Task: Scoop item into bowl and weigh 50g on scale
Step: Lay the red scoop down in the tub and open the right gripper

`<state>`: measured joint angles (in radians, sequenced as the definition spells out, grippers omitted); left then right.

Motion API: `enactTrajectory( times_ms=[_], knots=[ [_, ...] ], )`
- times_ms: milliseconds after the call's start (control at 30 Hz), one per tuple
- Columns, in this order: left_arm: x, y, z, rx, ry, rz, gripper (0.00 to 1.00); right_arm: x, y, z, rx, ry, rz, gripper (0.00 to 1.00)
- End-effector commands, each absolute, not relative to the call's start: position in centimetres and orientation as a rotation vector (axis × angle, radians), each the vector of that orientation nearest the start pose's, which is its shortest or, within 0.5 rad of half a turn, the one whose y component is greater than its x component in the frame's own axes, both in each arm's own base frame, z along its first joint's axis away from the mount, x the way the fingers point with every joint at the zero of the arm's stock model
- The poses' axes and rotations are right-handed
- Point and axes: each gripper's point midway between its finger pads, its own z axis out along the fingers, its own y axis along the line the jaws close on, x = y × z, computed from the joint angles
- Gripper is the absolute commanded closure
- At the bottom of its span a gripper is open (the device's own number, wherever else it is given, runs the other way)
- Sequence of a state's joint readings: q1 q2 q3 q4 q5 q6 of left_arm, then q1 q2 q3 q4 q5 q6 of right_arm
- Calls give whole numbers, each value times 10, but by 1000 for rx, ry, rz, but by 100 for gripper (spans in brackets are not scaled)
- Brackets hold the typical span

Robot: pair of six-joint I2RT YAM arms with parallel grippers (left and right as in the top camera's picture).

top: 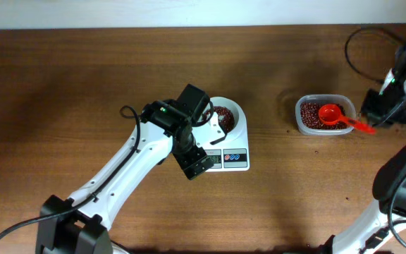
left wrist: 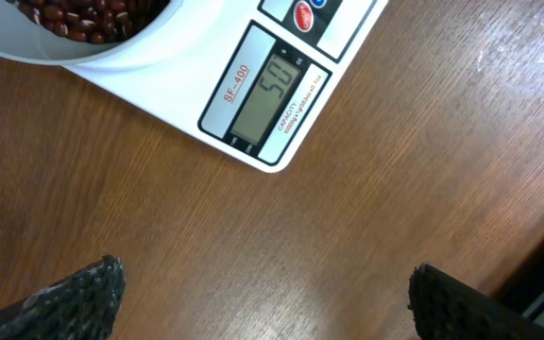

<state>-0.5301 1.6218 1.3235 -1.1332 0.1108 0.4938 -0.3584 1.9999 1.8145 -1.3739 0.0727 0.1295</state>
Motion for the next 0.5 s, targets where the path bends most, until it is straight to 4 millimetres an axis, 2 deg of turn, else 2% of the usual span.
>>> enactTrajectory(
  times_ms=[0,33,67,133,167,200,267,467],
  knots=[
    [266,-175,116,1488,2620,-164,1,375,-131,153,721,2962,39,81],
    [266,-175,116,1488,2620,-164,1,375,-119,154,674,2977,138,75],
    [266,-175,116,1488,2620,-164,1,372,-101,156,605,3002,288,74],
    [266,-175,116,1488,2620,-164,1,355,-79,158,546,3078,417,63],
    [266,-175,116,1488,2620,-164,1,349,-74,159,547,3108,427,39],
    [266,-175,116,1488,2620,-164,1,348,-72,159,554,3116,432,1],
    [266,-175,116,1488,2620,-164,1,347,-67,159,542,3127,433,1],
    [266,-175,116,1488,2620,-164,1,350,-67,159,537,3117,428,1]
  ],
)
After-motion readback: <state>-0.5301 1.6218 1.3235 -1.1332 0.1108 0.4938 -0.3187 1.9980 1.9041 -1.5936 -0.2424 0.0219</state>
